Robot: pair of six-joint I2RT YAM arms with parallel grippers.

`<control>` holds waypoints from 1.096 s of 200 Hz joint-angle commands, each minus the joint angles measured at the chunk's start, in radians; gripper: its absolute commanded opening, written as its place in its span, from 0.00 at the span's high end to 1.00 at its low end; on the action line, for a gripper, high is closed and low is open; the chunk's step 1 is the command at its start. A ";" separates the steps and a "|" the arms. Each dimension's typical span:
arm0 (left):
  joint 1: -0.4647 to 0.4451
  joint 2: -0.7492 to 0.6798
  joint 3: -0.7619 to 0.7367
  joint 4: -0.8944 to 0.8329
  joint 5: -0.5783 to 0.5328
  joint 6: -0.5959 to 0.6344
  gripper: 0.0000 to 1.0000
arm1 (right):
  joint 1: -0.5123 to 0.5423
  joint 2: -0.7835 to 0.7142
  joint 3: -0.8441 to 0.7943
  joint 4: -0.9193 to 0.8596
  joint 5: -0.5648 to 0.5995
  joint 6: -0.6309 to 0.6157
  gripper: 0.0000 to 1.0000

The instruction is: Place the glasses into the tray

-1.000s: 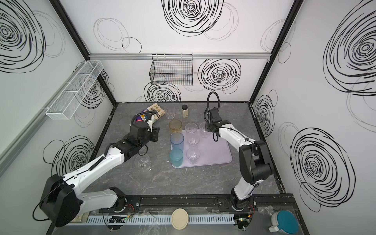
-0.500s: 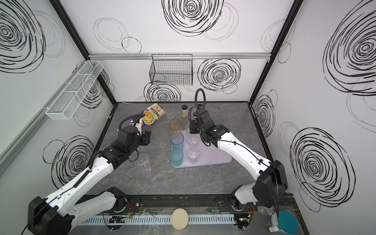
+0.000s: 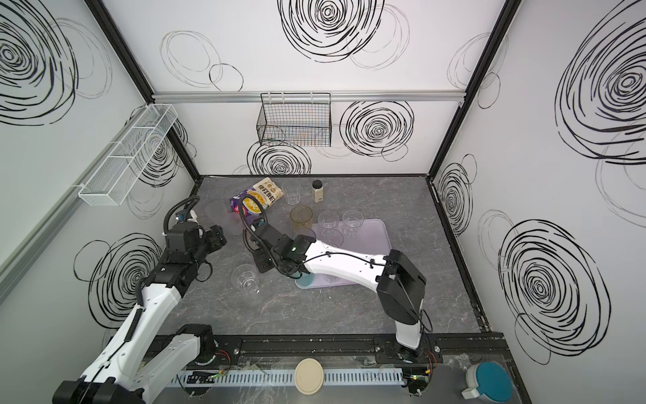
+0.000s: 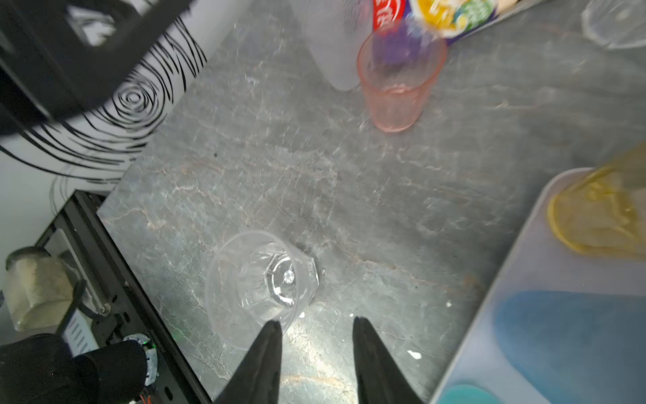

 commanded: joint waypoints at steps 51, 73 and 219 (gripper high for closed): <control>0.003 -0.020 -0.082 0.074 -0.029 -0.072 0.24 | 0.028 0.170 0.146 -0.069 -0.002 0.003 0.61; 0.002 -0.022 -0.083 0.077 -0.032 -0.074 0.24 | 0.021 0.203 0.173 -0.070 0.008 -0.003 0.66; -0.004 -0.027 0.151 -0.024 0.008 -0.057 0.23 | -0.066 0.063 0.214 -0.086 -0.029 -0.041 0.95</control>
